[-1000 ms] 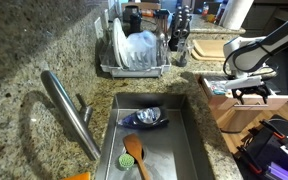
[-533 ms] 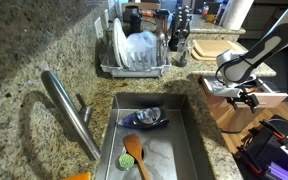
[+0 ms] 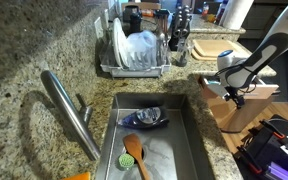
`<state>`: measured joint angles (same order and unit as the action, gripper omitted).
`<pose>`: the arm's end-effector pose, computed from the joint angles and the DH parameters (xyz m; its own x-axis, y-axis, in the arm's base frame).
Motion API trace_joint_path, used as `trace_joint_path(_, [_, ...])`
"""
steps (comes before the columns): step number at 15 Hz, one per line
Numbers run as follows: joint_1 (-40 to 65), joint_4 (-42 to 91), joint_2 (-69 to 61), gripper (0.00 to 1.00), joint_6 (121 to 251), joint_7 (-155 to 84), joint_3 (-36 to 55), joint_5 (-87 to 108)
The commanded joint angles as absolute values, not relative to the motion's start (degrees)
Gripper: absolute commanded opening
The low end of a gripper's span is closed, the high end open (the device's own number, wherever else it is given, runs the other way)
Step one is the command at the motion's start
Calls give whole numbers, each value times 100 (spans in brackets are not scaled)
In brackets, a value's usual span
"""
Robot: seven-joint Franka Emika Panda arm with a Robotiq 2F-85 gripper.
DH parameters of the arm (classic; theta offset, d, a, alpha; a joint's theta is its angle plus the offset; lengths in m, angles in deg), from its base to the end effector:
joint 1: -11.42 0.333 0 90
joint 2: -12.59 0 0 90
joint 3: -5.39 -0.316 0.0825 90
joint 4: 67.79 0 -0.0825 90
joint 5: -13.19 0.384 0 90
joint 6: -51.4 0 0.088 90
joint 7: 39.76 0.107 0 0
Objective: Remove the jar from the wooden board and put it on the countertop then close the open drawer
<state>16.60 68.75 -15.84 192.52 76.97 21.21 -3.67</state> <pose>0.4334 -0.0980 0.0977 -0.2892 -0.8818 0.3726 -0.8673 0.4061 0.2880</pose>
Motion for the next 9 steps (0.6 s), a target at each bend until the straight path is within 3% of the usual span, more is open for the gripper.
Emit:
trace_joint_path(1, [1921,6970,-1275,100,19637,8553,2783,-927])
trace_joint_path(5, [2037,6786,-925,100,19629,9748,3448,-1835])
trace_joint_path(9, [1692,6632,-828,100,19469,10276,3220,-2030])
